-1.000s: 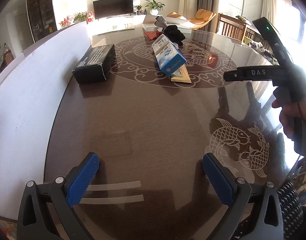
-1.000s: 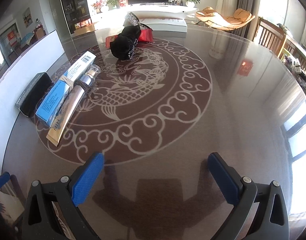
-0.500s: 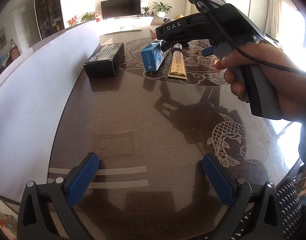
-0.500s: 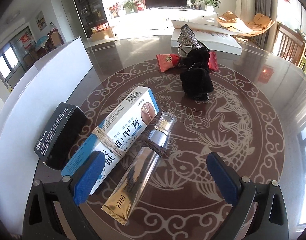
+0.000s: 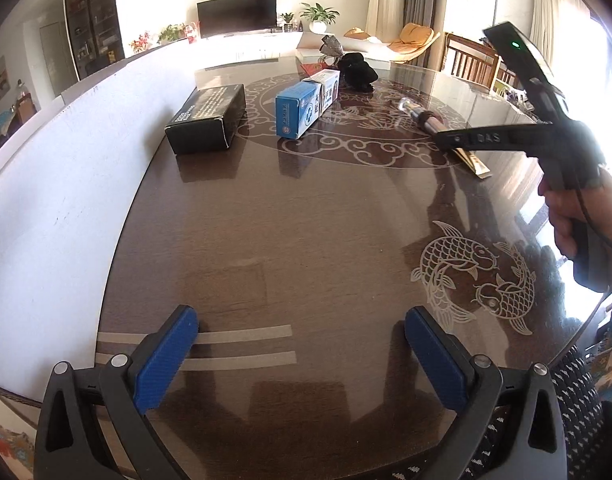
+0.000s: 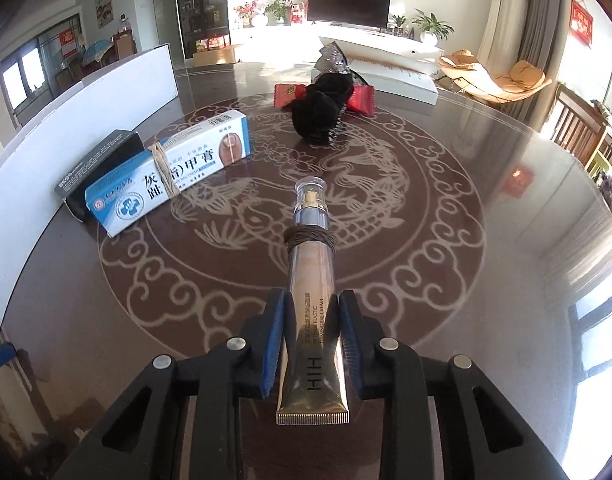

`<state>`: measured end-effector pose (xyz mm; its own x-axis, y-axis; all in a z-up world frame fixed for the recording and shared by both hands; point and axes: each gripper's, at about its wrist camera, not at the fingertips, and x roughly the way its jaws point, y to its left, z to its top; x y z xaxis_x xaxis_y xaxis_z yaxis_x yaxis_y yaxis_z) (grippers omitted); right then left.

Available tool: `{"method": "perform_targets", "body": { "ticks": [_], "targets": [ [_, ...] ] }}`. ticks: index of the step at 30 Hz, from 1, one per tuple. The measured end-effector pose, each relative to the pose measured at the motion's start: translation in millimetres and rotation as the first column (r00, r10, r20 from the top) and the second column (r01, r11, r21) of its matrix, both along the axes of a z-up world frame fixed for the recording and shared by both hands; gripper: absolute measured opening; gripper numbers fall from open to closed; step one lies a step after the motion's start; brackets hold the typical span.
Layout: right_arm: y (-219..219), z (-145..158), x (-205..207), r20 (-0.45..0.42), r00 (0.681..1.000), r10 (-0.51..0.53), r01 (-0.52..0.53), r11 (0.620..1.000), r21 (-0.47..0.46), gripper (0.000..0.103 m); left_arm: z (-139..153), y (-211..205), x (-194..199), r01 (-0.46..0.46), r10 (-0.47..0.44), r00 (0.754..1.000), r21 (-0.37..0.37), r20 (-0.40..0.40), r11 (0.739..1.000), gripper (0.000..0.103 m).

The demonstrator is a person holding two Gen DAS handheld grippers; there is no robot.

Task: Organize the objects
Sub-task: 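Grasp the gold-silver HIH tube with the right tool, then grasp the blue-white ointment box with the left tool while the right tool holds the tube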

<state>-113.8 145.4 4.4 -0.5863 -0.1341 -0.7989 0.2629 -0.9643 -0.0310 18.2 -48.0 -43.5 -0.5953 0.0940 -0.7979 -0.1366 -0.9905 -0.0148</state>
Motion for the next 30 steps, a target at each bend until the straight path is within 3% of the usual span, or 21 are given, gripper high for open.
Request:
{"method": "perform_targets", "body": {
  "ticks": [3,7,10,15,16,17,18,19,23,27,29,30],
  "targets": [
    [38,-1,25,-0.031,0.999,-0.038,0.038,0.999,0.004,0.028,16,-4,-24,0.035,-0.037,0.999,0.150,0.010,0.988,0.103],
    [64,-1,33,-0.023,0.997,-0.080,0.079,0.996,-0.045,0.029,51,3,-96,0.043,-0.042,0.999,0.192,-0.008,0.981,0.103],
    [65,-1,29,-0.022,0.996,-0.084,0.083,0.995,-0.052,0.029,58,17,-157,0.052,-0.053,0.999,0.099,0.006,0.994,0.103],
    [61,0,33,-0.026,0.996,-0.083,0.082,0.996,-0.037,0.029,33,45,-217,0.116,-0.108,0.990,-0.084,0.088,0.990,0.101],
    [61,1,36,-0.027,0.996,-0.084,0.082,0.996,-0.038,0.029,29,48,-221,0.128,-0.119,0.989,-0.104,0.088,0.986,0.080],
    [61,1,35,-0.027,0.996,-0.084,0.083,0.996,-0.038,0.029,24,50,-224,0.137,-0.128,0.988,-0.109,0.092,0.985,0.066],
    [61,0,36,-0.027,0.996,-0.084,0.083,0.996,-0.037,0.029,20,49,-225,0.142,-0.132,0.986,-0.099,0.104,0.985,0.034],
    [61,0,35,-0.027,0.996,-0.084,0.083,0.996,-0.038,0.029,17,48,-224,0.143,-0.133,0.985,-0.080,0.112,0.987,0.025],
    [62,0,36,-0.025,0.996,-0.085,0.083,0.995,-0.052,0.029,17,41,-191,0.167,-0.176,0.979,0.085,0.105,0.982,0.024],
    [62,0,35,-0.024,0.996,-0.086,0.084,0.995,-0.059,0.029,18,25,-145,0.169,-0.220,0.968,0.329,0.124,0.929,0.026],
    [62,0,35,-0.025,0.996,-0.086,0.084,0.995,-0.054,0.029,15,10,-134,0.128,-0.193,0.972,0.383,0.136,0.915,0.036],
    [62,0,35,-0.026,0.996,-0.086,0.084,0.995,-0.052,0.029,14,1,-133,0.100,-0.164,0.977,0.384,0.137,0.918,0.057]
  ]
}}
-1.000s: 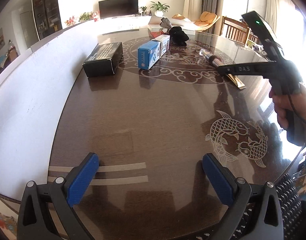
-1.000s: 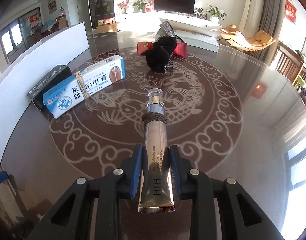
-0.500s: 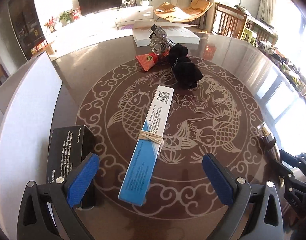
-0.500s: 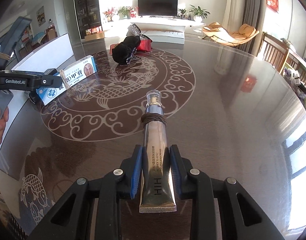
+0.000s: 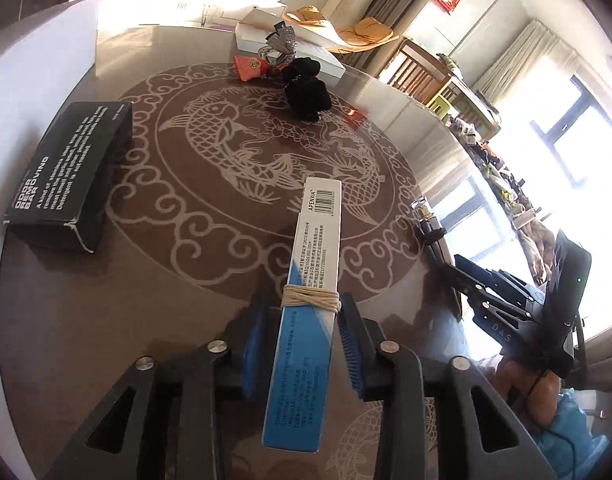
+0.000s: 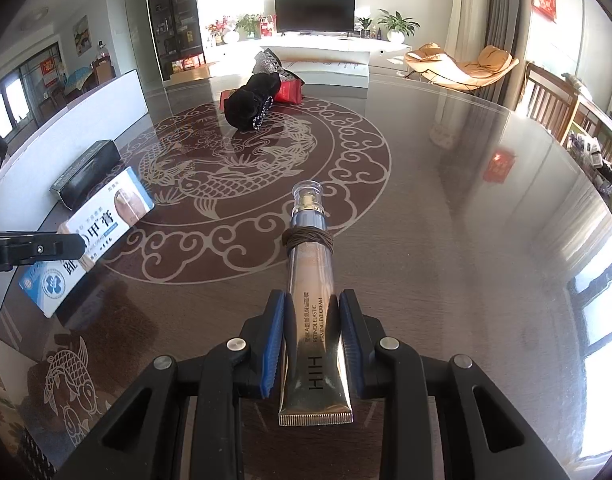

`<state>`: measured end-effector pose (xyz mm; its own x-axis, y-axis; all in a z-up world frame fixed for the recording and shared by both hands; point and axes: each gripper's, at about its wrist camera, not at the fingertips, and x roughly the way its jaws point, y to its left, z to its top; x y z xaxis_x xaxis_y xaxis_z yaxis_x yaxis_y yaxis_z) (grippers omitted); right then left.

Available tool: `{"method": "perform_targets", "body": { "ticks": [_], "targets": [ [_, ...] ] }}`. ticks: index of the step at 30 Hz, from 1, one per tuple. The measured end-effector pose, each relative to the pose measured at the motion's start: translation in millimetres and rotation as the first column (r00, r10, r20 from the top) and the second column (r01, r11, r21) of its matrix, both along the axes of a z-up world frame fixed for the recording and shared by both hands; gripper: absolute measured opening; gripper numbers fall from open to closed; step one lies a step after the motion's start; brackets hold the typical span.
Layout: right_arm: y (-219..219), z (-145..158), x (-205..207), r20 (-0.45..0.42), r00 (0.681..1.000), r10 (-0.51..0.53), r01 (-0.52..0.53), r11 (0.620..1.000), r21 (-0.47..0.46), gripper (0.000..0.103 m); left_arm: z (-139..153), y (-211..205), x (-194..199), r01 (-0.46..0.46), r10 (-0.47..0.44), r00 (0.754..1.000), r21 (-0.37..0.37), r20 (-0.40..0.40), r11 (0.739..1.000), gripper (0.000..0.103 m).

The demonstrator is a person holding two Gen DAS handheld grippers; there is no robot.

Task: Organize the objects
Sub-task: 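Grasp the blue-white ointment box with the left tool while the right tool holds the tube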

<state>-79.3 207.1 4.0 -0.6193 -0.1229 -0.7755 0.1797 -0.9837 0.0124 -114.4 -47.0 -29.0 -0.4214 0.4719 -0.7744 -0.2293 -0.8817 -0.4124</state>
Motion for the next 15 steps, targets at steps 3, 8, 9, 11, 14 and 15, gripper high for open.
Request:
{"method": "perform_targets", "body": {
  "ticks": [3,8,9,11,14,15],
  "targets": [
    [0,0,0,0.000,1.000,0.000,0.000,1.000,-0.002,0.029,3,-25,0,-0.094,0.094,0.995,-0.027,-0.027,0.995,0.080],
    [0,0,1,0.000,1.000,-0.001,0.001,1.000,-0.001,0.029,5,-28,-3,-0.071,0.071,0.997,0.014,0.018,0.997,0.080],
    [0,0,1,0.000,1.000,-0.001,0.001,1.000,-0.001,0.029,5,-21,-2,-0.039,0.038,0.999,0.010,0.019,0.999,0.080],
    [0,0,1,0.000,1.000,0.000,0.000,1.000,-0.004,0.029,-1,-1,-1,0.021,-0.020,1.000,-0.074,0.021,0.997,0.084],
    [7,0,2,0.004,1.000,0.001,-0.001,0.999,-0.053,0.029,-6,26,1,0.047,-0.061,0.997,-0.275,-0.042,0.960,0.088],
    [11,1,1,0.009,1.000,0.002,-0.002,0.996,-0.084,0.029,-9,32,-1,0.043,-0.063,0.997,-0.330,-0.050,0.943,0.089]
  ]
}}
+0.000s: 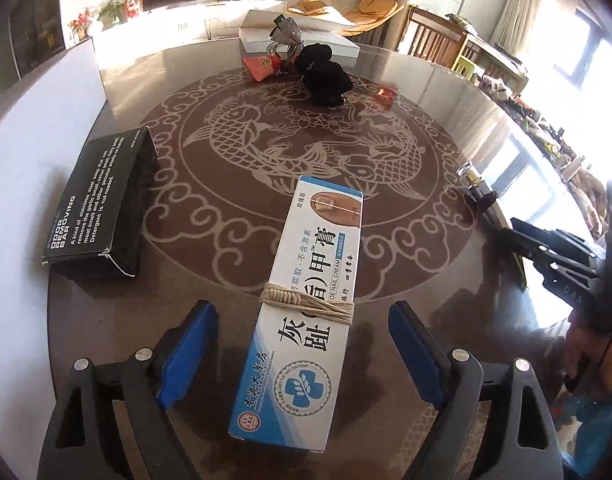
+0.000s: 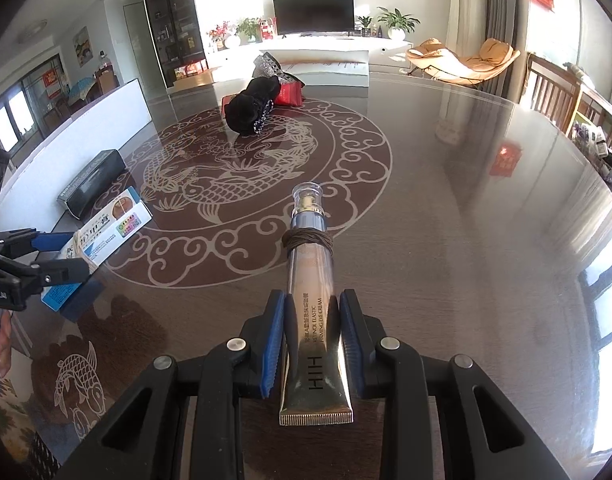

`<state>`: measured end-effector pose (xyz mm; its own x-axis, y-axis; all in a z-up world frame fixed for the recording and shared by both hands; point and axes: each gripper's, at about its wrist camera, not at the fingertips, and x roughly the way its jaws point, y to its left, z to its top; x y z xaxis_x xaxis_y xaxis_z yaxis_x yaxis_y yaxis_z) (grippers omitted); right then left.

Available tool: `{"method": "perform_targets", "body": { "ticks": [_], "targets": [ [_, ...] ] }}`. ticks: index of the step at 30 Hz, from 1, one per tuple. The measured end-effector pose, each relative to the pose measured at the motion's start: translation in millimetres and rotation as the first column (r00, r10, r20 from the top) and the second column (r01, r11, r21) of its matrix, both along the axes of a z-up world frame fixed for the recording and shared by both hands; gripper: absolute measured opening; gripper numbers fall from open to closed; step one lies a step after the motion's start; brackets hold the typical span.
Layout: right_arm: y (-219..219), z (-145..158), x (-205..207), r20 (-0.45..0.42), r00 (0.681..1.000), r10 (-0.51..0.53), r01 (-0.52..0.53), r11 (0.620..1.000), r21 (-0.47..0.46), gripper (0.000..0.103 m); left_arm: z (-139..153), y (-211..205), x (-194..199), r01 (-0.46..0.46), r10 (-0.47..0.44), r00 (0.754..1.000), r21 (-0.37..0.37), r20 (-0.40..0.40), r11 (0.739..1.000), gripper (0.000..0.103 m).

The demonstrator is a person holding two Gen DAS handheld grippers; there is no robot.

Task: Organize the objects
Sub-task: 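Grasp the blue-white ointment box with the left tool while the right tool holds the tube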

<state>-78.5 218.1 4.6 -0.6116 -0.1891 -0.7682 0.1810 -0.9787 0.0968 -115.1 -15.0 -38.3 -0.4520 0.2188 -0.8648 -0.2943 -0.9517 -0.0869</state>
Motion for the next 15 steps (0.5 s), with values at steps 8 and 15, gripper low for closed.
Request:
{"method": "perform_targets", "body": {
  "ticks": [8,15],
  "targets": [
    [-10,6,-25,0.131,0.989,0.069,-0.077,0.995,0.058,0.042,-9,5,-13,-0.050,0.047,0.998,-0.081,-0.034,0.995,0.103],
    [-30,7,-42,0.181,0.981,0.063,-0.093,0.983,0.159,0.025,2,2,-4,-0.029,0.021,0.995,-0.077,-0.093,0.997,0.043]
  ]
}}
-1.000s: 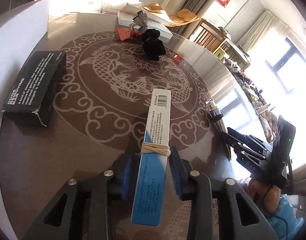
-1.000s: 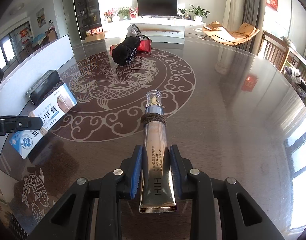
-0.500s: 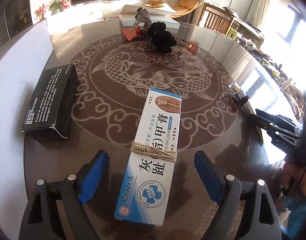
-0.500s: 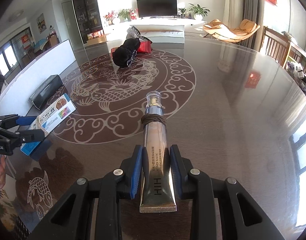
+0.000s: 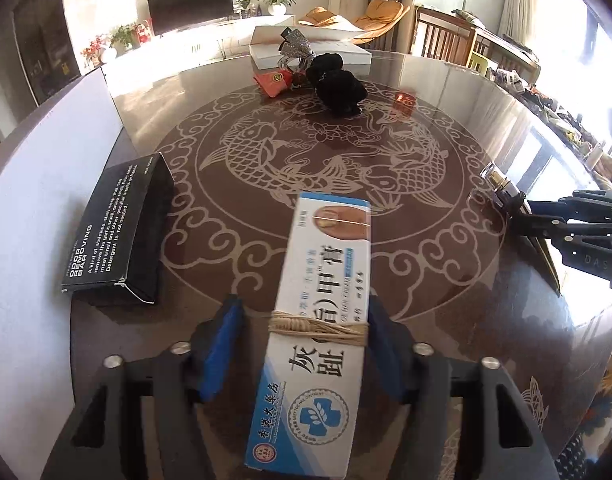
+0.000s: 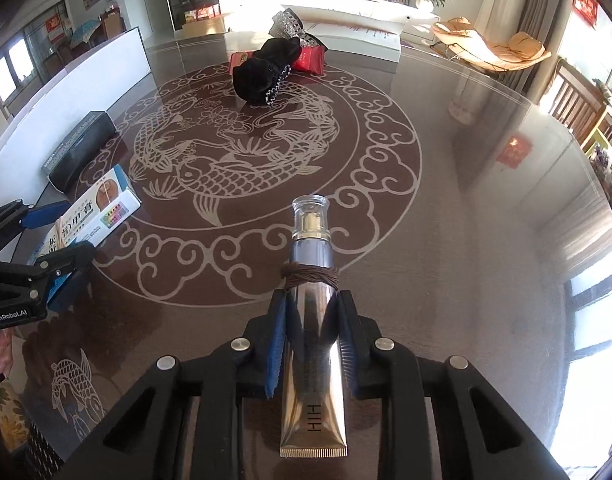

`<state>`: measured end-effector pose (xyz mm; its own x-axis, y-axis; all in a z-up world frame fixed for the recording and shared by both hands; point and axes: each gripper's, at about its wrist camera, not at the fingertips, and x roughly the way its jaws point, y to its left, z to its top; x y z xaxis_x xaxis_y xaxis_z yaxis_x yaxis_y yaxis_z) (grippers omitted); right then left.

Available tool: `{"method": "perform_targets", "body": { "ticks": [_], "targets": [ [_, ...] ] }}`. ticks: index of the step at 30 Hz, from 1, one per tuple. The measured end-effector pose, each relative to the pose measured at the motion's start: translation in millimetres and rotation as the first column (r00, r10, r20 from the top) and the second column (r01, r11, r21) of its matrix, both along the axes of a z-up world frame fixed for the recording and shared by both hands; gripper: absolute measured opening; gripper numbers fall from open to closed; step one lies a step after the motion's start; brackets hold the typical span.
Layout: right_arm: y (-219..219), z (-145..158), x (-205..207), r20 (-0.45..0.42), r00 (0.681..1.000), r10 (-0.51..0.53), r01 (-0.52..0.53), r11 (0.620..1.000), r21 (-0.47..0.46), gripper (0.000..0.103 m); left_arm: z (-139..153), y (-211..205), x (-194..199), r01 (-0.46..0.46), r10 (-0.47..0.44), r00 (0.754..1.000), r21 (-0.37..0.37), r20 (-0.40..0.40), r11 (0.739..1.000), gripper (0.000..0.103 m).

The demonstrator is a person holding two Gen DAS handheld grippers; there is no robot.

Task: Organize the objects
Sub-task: 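Grasp the blue-white ointment box with the left tool while the right tool holds the tube, then carry the ointment box and tube into the white box and release both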

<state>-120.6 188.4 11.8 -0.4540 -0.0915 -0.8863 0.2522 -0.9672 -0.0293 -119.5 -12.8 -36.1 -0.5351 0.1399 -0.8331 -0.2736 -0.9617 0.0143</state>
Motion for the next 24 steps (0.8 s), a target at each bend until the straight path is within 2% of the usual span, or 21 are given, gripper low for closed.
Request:
{"method": "perform_targets", "body": {
  "ticks": [2,5,8,12,15,18,21,24],
  "targets": [
    [-1,7,5,-0.005,1.000,-0.002,0.002,1.000,-0.009,0.025,2,-7,6,-0.014,0.014,1.000,0.031,-0.003,0.999,0.043],
    [-5,34,15,-0.039,0.999,0.000,-0.004,0.996,-0.090,0.025,18,-24,24,-0.057,0.064,0.997,0.146,-0.043,0.988,0.043],
    [-26,70,21,-0.084,0.996,0.031,-0.044,0.985,-0.165,0.025,54,-44,48,-0.071,0.105,0.988,0.267,-0.112,0.961,0.043],
    [-86,117,22,-0.150,0.982,0.115,-0.152,0.951,-0.269,0.025,113,-91,77,-0.092,0.175,0.962,0.354,-0.211,0.931,0.043],
    [-146,146,28,-0.195,0.961,0.194,-0.255,0.896,-0.363,0.025,145,-143,91,-0.154,0.245,0.936,0.330,-0.254,0.931,0.043],
    [-216,161,36,-0.205,0.935,0.291,-0.354,0.822,-0.447,0.025,156,-204,98,-0.280,0.346,0.902,0.262,-0.257,0.924,0.043],
    [-288,158,45,-0.195,0.902,0.385,-0.430,0.769,-0.473,0.025,144,-264,92,-0.422,0.458,0.867,0.202,-0.195,0.884,0.043],
    [-348,139,51,-0.163,0.876,0.454,-0.475,0.753,-0.456,0.026,120,-308,83,-0.539,0.553,0.824,0.132,-0.121,0.832,0.047]
  ]
}}
